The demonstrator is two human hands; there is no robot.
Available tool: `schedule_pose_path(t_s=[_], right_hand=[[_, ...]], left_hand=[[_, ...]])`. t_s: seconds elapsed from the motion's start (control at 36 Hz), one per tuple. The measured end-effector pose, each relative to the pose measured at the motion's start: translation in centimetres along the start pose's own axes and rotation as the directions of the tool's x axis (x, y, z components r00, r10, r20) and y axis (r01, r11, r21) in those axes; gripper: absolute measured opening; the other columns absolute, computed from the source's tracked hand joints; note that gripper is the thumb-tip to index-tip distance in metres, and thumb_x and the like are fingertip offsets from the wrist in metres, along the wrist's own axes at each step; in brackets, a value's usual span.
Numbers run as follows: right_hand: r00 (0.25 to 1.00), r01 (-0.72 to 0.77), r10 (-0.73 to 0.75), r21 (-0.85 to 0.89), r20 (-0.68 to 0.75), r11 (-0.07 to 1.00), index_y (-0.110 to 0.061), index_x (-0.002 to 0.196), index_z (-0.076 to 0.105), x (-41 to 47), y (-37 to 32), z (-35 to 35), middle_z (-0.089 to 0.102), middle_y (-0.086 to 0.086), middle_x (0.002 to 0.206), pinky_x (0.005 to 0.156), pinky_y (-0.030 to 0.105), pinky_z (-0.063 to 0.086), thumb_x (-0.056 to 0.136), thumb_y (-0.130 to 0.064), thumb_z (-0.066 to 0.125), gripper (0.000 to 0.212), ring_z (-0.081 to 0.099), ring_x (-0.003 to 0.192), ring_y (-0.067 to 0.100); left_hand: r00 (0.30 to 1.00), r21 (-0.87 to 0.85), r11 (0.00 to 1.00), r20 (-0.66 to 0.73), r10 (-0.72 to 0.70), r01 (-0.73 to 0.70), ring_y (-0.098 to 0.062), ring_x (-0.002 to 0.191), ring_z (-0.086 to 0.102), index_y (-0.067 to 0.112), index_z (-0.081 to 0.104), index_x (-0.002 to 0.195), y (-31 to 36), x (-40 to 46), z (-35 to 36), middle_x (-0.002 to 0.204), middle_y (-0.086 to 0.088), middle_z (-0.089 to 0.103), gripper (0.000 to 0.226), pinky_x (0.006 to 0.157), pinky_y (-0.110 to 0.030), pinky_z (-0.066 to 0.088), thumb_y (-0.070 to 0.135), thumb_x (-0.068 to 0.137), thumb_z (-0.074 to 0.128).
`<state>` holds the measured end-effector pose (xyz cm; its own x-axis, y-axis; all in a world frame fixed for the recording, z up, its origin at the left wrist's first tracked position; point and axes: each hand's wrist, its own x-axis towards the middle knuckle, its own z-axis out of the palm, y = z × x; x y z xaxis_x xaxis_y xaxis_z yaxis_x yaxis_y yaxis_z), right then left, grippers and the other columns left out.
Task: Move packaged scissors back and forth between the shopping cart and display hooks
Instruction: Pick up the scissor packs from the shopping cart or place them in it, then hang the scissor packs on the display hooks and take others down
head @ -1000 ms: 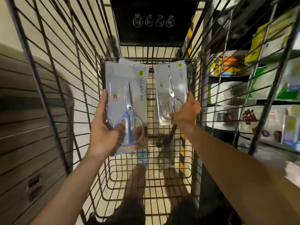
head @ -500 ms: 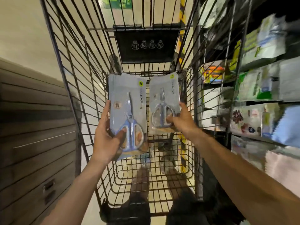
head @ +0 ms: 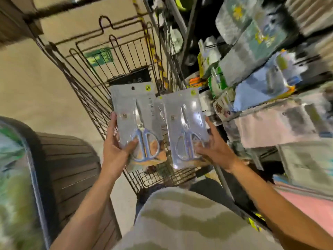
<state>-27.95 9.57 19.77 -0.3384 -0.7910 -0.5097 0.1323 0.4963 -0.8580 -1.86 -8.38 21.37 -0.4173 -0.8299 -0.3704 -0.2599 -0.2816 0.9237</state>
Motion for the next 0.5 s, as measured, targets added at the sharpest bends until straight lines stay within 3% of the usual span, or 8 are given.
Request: schedule_pose_path(t_s=[0.11, 0.19, 0.28, 0.39, 0.5], right_hand=[[0.996, 0.073, -0.068, 0.078, -0.055, 0.994, -0.054, 0.152, 0.024, -5.0, 0.4, -0.8, 0.037, -0.003, 0.161, 0.108, 0.049, 0.049, 0.090, -0.007, 0.074, 0.092, 0.052, 0.138, 0.022], [0.984, 0.136, -0.122, 0.110, -0.127, 0.985, -0.043, 0.156, 0.023, -8.9, 1.2, -1.4, 0.042, 0.003, 0.158, 0.108, 0.047, 0.049, 0.091, 0.000, 0.070, 0.092, 0.049, 0.140, 0.027], [0.957, 0.217, -0.190, 0.104, -0.218, 0.971, -0.032, 0.159, 0.019, -12.9, 3.0, -2.3, 0.042, -0.003, 0.158, 0.114, 0.047, 0.042, 0.090, 0.013, 0.065, 0.094, 0.042, 0.145, 0.021], [0.928, 0.258, -0.197, 0.161, -0.317, 0.953, -0.033, 0.158, 0.020, -19.2, 5.0, -3.7, 0.059, -0.004, 0.144, 0.103, 0.045, 0.051, 0.087, 0.023, 0.061, 0.100, 0.059, 0.129, 0.025], [0.875, 0.327, -0.208, 0.216, -0.438, 0.920, -0.036, 0.157, 0.026, -26.1, 7.7, -4.8, 0.061, -0.006, 0.141, 0.093, 0.047, 0.054, 0.083, 0.014, 0.070, 0.099, 0.065, 0.113, 0.015]], left_hand=[[0.993, 0.008, 0.996, 0.082, 0.089, -0.090, -0.020, 0.134, 0.056, 0.043, 0.026, 0.157, 2.1, -2.4, 2.0, 0.157, 0.003, 0.045, 0.096, 0.101, -0.060, 0.052, -0.002, 0.086, 0.074], [0.982, -0.008, 0.990, 0.129, 0.138, -0.138, -0.014, 0.132, 0.057, 0.040, 0.027, 0.157, 3.1, -4.6, 3.9, 0.154, 0.009, 0.048, 0.095, 0.103, -0.052, 0.053, -0.006, 0.087, 0.071], [0.969, -0.014, 0.982, 0.158, 0.188, -0.188, -0.013, 0.131, 0.058, 0.043, 0.030, 0.155, 3.6, -7.3, 6.0, 0.156, 0.007, 0.045, 0.094, 0.100, -0.045, 0.055, -0.006, 0.086, 0.072], [0.950, -0.033, 0.970, 0.198, 0.241, -0.240, -0.011, 0.121, 0.065, 0.040, 0.031, 0.155, 4.1, -11.9, 8.7, 0.144, 0.010, 0.057, 0.091, 0.093, -0.030, 0.058, -0.007, 0.087, 0.069], [0.931, -0.026, 0.966, 0.262, 0.256, -0.258, -0.014, 0.120, 0.066, 0.048, 0.032, 0.153, 4.1, -16.7, 11.3, 0.140, 0.013, 0.062, 0.092, 0.094, -0.034, 0.058, -0.002, 0.087, 0.072]])
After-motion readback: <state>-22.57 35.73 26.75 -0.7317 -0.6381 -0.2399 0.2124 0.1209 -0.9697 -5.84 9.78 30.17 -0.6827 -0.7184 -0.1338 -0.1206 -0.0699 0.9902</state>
